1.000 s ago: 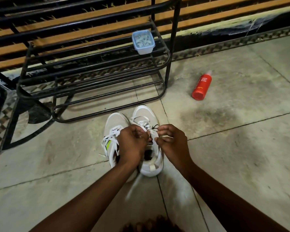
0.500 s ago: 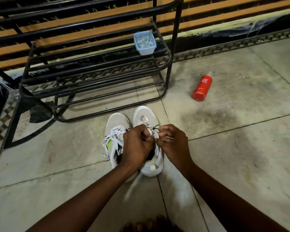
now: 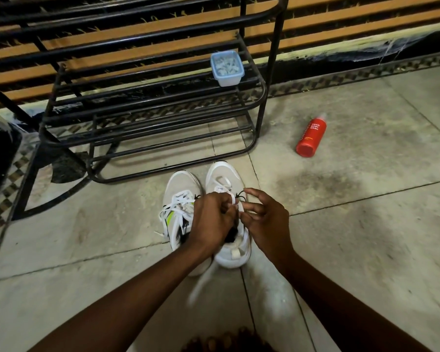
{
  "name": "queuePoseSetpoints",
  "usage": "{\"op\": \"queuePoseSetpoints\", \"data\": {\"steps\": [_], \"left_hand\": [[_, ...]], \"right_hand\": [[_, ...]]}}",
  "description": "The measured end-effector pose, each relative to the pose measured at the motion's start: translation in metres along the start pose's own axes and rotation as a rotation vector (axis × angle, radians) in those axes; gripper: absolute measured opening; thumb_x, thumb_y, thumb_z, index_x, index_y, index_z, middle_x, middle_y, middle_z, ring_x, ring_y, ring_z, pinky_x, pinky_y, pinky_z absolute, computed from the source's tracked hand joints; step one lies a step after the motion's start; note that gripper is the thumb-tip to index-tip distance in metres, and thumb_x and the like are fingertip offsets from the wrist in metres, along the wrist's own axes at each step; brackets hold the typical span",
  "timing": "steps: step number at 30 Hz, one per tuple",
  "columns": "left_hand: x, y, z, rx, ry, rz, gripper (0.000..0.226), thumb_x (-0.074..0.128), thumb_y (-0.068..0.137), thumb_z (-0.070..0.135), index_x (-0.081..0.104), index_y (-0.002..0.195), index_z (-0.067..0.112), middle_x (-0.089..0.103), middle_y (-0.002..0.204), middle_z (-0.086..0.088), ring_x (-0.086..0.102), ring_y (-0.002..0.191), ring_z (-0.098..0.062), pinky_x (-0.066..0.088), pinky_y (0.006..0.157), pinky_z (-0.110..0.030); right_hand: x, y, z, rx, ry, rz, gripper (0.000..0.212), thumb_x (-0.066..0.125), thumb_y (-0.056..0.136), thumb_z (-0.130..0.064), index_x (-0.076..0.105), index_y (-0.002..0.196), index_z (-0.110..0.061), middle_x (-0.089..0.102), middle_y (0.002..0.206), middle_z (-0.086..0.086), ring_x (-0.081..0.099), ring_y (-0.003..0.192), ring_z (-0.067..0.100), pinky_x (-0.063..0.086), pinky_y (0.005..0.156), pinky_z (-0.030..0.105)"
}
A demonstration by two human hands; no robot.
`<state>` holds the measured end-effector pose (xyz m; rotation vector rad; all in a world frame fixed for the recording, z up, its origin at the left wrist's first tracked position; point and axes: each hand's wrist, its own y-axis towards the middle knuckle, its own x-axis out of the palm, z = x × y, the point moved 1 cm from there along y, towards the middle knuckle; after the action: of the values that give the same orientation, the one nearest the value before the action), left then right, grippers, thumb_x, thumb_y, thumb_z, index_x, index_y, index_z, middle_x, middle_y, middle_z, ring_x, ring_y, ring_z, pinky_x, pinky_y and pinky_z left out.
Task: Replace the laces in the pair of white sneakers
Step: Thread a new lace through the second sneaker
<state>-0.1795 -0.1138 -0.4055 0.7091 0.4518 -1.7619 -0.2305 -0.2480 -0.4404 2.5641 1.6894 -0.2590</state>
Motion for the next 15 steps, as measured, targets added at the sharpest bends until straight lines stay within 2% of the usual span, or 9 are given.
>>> {"op": "queuePoseSetpoints", "data": {"steps": [2,4,7,9,13,15], "left_hand": [[-0.001,0.002,-0.001,-0.009,0.025,0.004,0.027,0.068,0.091,0.013,0.063,0.065,0.006,0.063,0.057,-0.003,0.060,0.055,-0.011,0.050,0.059,-0.034],[-0.001,0.004,-0.001,-0.003,0.047,0.010,0.030,0.068,0.088,0.009,0.055,0.061,0.005,0.053,0.051,-0.003,0.046,0.049,-0.007,0.043,0.053,-0.024],[-0.001,0.005,-0.002,0.019,0.054,-0.038,0.030,0.065,0.087,0.004,0.052,0.060,0.005,0.050,0.050,0.000,0.049,0.049,-0.007,0.034,0.048,-0.012],[-0.003,0.007,-0.002,0.068,0.093,-0.076,0.027,0.062,0.086,0.001,0.053,0.061,0.007,0.051,0.053,0.002,0.052,0.053,-0.008,0.035,0.050,-0.013],[-0.007,0.013,-0.001,0.276,0.275,-0.137,0.027,0.063,0.078,-0.004,0.050,0.062,0.012,0.053,0.066,-0.006,0.047,0.060,-0.018,0.035,0.057,-0.033],[-0.011,0.017,-0.003,0.330,0.303,-0.184,0.026,0.065,0.079,-0.005,0.054,0.065,0.015,0.055,0.073,-0.007,0.050,0.064,-0.019,0.036,0.060,-0.029]], "right_hand": [[0.001,-0.001,-0.001,-0.007,-0.005,-0.006,0.056,0.077,0.075,0.009,0.067,0.122,-0.020,0.077,0.093,-0.001,0.073,0.089,0.002,0.057,0.075,0.015],[0.002,-0.002,-0.001,-0.003,0.001,-0.012,0.057,0.076,0.076,0.011,0.067,0.123,-0.020,0.076,0.099,0.001,0.073,0.092,0.003,0.057,0.075,0.016],[0.003,-0.001,-0.001,0.014,0.017,-0.013,0.059,0.075,0.076,0.013,0.067,0.123,-0.022,0.076,0.100,0.004,0.073,0.093,0.005,0.057,0.076,0.016],[0.003,-0.001,0.000,0.010,0.015,-0.015,0.060,0.075,0.075,0.013,0.067,0.122,-0.023,0.076,0.100,0.004,0.073,0.093,0.006,0.057,0.076,0.017],[0.001,0.000,0.001,0.031,0.032,-0.017,0.060,0.077,0.075,0.011,0.066,0.121,-0.026,0.077,0.092,-0.002,0.073,0.089,0.003,0.054,0.074,0.013],[0.001,0.001,0.001,0.030,0.018,-0.023,0.061,0.079,0.075,0.008,0.066,0.123,-0.027,0.077,0.089,-0.004,0.073,0.086,0.002,0.053,0.072,0.010]]}}
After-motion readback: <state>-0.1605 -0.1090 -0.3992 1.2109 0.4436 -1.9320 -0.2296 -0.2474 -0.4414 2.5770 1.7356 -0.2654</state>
